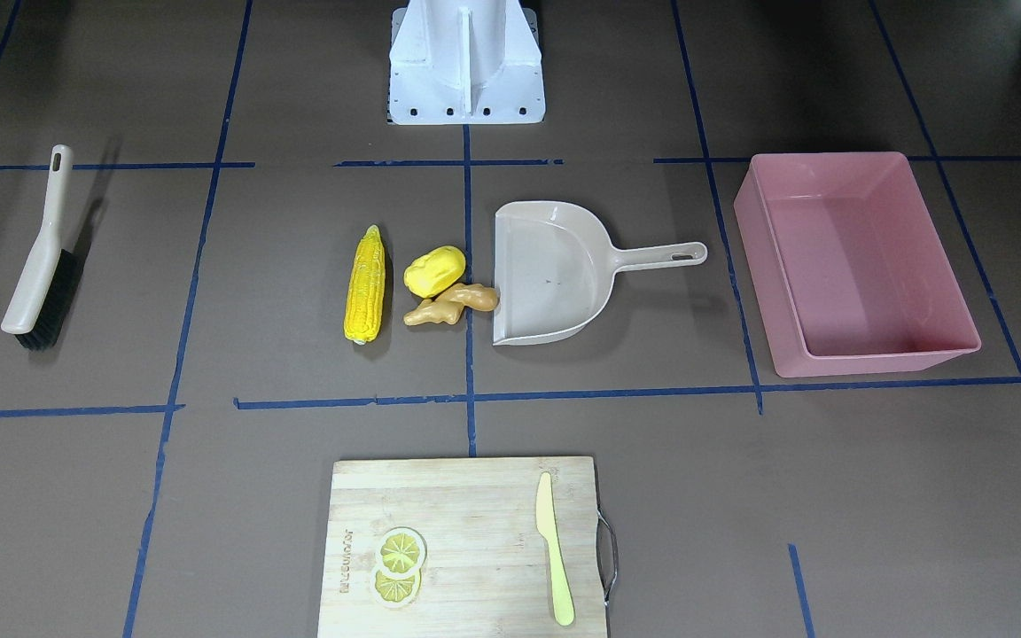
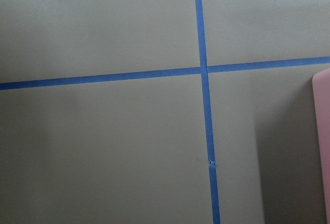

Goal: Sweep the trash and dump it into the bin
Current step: 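Move the left arm out over the pink bin toward the dustpan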

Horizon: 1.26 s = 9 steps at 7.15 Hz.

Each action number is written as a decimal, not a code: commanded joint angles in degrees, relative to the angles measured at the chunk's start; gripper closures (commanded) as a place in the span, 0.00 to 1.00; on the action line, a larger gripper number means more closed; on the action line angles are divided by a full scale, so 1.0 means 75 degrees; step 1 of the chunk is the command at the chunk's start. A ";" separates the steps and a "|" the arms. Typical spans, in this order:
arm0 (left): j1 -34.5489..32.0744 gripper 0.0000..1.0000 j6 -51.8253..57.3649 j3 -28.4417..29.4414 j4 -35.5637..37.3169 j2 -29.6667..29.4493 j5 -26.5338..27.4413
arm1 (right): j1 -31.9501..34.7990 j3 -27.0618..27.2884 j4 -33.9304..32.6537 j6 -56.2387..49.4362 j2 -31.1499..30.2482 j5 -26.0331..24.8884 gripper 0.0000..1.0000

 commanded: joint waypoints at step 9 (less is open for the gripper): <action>0.0093 0.00 0.0106 -0.0819 -0.0527 -0.0117 -0.0058 | 0.0000 0.0075 0.0002 0.0082 0.0070 0.0017 0.00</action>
